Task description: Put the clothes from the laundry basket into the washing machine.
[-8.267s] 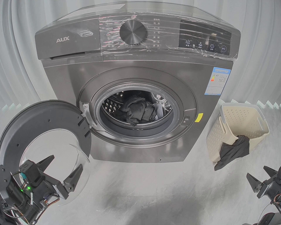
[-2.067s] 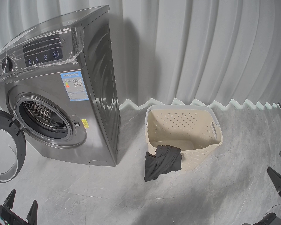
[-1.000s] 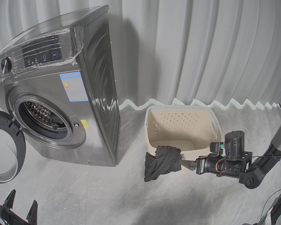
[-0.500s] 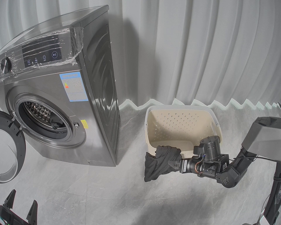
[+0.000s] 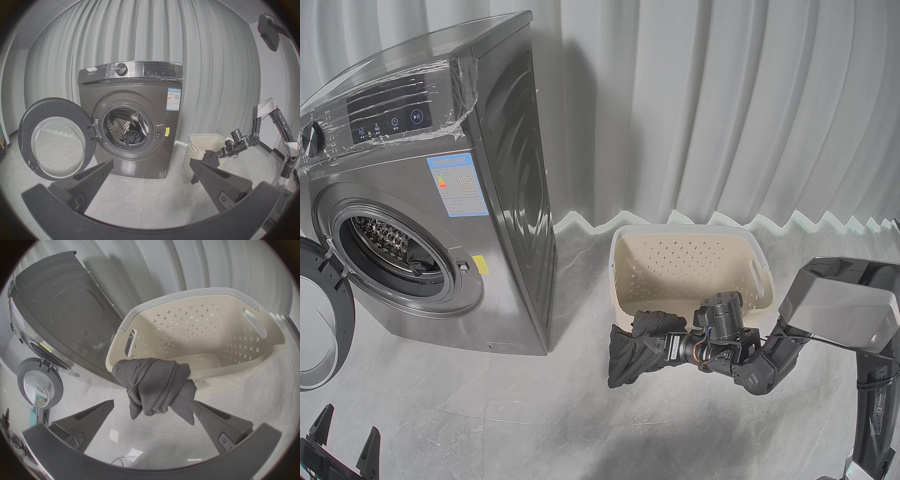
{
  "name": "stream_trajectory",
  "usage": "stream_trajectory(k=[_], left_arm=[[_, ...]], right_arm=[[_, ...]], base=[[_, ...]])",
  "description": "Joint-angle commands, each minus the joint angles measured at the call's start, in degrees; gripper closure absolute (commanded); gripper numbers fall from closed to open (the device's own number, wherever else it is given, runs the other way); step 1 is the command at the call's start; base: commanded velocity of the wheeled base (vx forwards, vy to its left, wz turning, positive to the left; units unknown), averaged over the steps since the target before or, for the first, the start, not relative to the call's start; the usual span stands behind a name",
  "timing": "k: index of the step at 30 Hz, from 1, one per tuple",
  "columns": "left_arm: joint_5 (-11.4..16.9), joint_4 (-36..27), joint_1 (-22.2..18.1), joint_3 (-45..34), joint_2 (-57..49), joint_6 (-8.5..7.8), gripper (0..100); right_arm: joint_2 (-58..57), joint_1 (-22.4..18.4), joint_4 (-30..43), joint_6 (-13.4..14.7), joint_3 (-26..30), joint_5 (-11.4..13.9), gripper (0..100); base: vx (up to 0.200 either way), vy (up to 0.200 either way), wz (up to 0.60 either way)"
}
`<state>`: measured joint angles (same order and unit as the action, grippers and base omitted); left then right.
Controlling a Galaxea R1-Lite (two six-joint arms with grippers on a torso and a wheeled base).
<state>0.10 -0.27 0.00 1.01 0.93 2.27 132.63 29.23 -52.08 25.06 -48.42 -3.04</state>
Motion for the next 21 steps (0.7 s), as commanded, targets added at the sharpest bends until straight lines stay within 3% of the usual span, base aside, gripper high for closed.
stream_trajectory(k=[1,21], left_arm=[[0.0,0.0,0.0,-0.8,-0.8,0.02,0],[0.0,0.0,0.0,-0.8,-0.8,0.11,0]], right_arm=[[3.2,-0.4,0.0,0.9,-3.1,0.0,0],[6.1,0.1,-0.7,2.7,-7.7,-0.1,0]], base=[[0.000,0.000,0.00],[0.000,0.000,0.00]])
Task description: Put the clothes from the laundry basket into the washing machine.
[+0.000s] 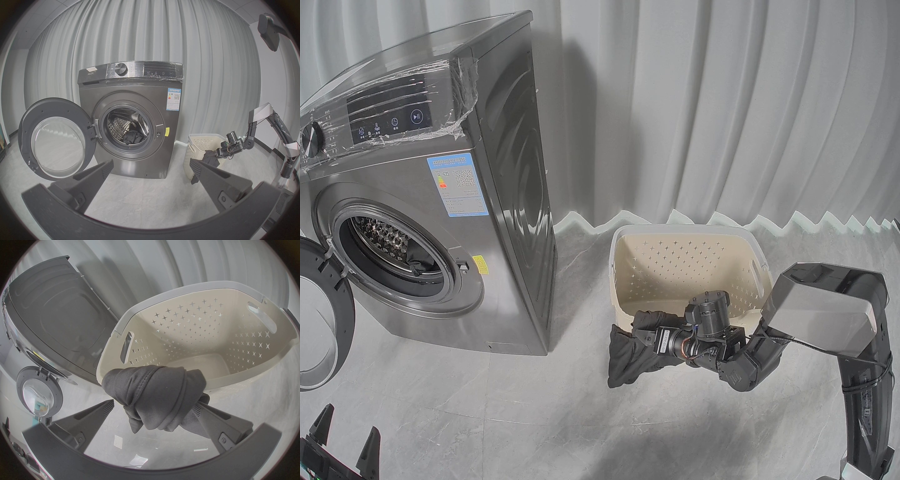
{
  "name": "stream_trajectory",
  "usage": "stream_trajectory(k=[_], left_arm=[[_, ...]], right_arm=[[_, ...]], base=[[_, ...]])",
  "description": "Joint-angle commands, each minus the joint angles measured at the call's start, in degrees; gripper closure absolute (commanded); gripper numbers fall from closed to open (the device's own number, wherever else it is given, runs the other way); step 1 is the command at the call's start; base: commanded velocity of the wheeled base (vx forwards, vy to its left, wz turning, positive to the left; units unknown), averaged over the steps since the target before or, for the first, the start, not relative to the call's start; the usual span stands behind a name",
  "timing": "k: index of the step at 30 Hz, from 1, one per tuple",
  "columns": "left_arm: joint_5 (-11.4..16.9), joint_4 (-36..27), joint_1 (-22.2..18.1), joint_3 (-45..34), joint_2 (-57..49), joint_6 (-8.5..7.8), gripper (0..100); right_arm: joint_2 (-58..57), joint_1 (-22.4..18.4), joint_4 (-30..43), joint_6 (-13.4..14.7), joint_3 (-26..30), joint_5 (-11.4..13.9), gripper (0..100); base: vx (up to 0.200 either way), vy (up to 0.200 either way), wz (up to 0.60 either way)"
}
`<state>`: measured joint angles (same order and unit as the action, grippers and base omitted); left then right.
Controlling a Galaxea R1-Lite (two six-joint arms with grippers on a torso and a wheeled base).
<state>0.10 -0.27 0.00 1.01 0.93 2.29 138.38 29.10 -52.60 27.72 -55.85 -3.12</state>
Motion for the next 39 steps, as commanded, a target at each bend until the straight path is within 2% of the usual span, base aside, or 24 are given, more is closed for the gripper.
stream_trajectory(k=[1,2,16,19,20,22,29,39], left_arm=[[0.0,0.0,0.0,-0.8,-0.8,0.08,0],[0.0,0.0,0.0,-0.8,-0.8,0.08,0],[-0.1,0.0,0.0,-0.8,-0.8,-0.01,0],[-0.1,0.0,0.0,-0.9,-0.8,-0.01,0],[-0.1,0.0,0.0,-0.8,-0.8,-0.01,0],[-0.1,0.0,0.0,-0.9,-0.8,-0.01,0],[-0.2,0.0,0.0,-0.8,-0.8,-0.01,0],[-0.3,0.0,0.0,-0.8,-0.8,-0.01,0]], right_arm=[[0.4,0.3,-0.2,0.1,-0.2,0.0,0],[0.4,0.3,-0.2,0.1,-0.2,0.0,100],[0.2,2.0,-0.8,0.1,0.6,-0.1,100],[-1.0,2.8,-0.9,0.1,1.6,-1.2,100],[-2.3,3.2,-1.5,-0.3,1.9,-2.9,100],[-4.2,3.8,-3.0,-0.7,3.5,-3.6,100],[-12.8,4.3,-5.6,-2.6,9.6,-4.0,100],[-30.0,5.5,-7.2,-2.3,15.4,-3.9,100]], base=[[0.000,0.000,0.00],[0.000,0.000,0.00],[0.000,0.000,0.00],[0.000,0.000,0.00],[0.000,0.000,0.00],[0.000,0.000,0.00],[0.000,0.000,0.00],[0.000,0.000,0.00]])
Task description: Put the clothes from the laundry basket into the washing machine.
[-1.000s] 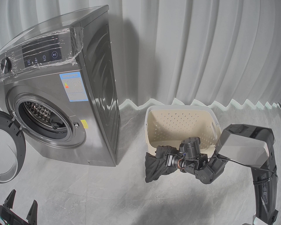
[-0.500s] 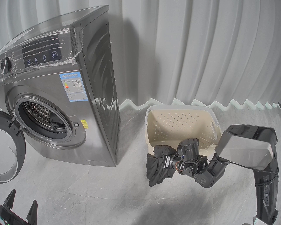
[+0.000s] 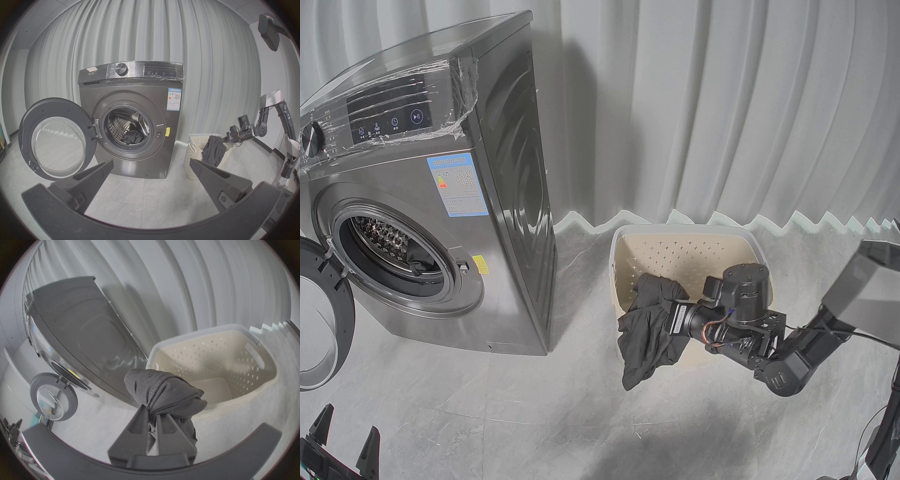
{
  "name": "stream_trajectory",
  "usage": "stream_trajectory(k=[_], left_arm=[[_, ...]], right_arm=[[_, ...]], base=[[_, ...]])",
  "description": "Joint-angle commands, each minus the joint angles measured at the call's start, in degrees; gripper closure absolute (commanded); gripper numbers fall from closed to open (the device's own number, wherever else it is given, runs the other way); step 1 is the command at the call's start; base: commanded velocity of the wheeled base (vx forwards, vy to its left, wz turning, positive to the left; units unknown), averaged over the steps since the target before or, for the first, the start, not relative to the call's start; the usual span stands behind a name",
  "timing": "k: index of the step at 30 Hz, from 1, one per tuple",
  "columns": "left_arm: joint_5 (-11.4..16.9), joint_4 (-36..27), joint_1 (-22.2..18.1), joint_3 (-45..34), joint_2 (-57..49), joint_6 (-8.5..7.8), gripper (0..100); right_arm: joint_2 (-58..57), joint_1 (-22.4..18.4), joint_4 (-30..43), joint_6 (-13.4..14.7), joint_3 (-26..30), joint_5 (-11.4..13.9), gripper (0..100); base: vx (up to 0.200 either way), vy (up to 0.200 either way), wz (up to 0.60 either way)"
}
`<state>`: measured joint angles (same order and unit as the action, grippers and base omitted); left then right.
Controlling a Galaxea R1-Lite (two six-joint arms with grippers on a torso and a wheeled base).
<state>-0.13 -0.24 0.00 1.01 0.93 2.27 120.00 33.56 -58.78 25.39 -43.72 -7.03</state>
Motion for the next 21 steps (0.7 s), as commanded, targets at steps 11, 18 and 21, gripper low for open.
stream_trajectory(k=[11,18,21], left_arm=[[0.0,0.0,0.0,-0.8,-0.8,0.11,0],[0.0,-0.1,0.0,-0.8,-0.8,0.11,0],[0.0,-0.1,0.0,-0.8,-0.8,0.11,0]], right_arm=[[-31.2,6.3,-0.2,-4.4,5.0,-0.2,100],[-37.0,6.3,0.4,-9.1,6.1,-0.5,100],[-37.5,5.6,0.5,-12.0,6.2,-3.4,100]], base=[[0.000,0.000,0.00],[0.000,0.000,0.00],[0.000,0.000,0.00]])
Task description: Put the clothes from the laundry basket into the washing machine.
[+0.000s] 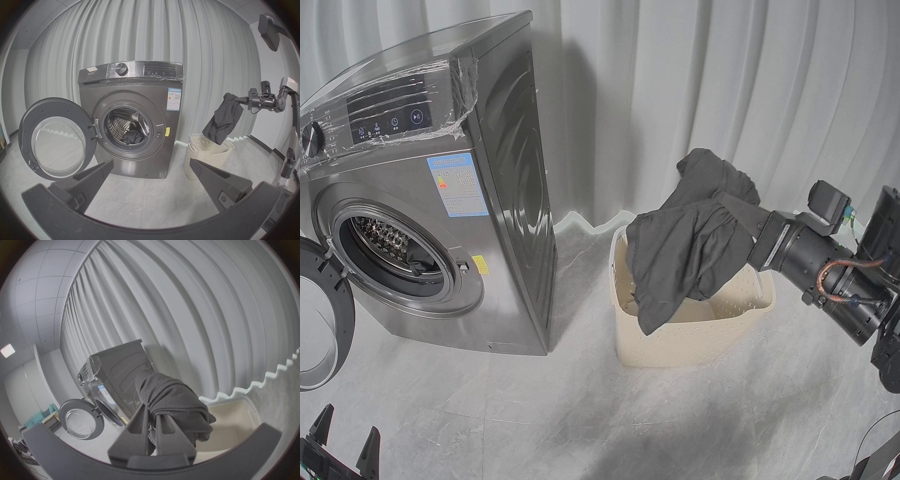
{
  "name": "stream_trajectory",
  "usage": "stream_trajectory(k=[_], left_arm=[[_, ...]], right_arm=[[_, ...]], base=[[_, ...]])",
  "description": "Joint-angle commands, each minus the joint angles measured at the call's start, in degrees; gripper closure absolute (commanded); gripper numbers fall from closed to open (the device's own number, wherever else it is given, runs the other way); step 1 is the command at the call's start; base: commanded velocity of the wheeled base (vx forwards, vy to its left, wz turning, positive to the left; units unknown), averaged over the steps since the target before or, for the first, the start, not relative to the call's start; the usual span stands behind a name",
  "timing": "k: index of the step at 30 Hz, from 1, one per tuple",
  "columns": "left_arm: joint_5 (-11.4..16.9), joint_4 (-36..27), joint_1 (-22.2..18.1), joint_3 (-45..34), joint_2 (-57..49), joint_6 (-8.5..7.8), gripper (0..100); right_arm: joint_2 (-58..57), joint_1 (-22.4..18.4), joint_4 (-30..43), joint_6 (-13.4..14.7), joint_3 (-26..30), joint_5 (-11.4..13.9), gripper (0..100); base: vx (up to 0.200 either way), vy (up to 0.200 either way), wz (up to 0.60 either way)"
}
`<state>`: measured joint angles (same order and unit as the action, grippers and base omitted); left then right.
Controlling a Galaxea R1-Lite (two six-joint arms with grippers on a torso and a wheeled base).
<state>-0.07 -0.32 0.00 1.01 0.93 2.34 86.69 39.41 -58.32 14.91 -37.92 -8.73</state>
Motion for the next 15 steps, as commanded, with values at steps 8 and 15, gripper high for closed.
stream_trajectory(k=[8,15], left_arm=[[0.0,0.0,0.0,-0.8,-0.8,0.03,0],[0.0,0.0,0.0,-0.8,-0.8,0.03,0]], right_arm=[[-3.9,0.1,0.0,-4.5,0.8,-5.8,100],[-3.0,0.5,-0.7,-4.4,1.7,-5.2,100]], base=[[0.000,0.000,0.00],[-0.086,0.000,0.00]])
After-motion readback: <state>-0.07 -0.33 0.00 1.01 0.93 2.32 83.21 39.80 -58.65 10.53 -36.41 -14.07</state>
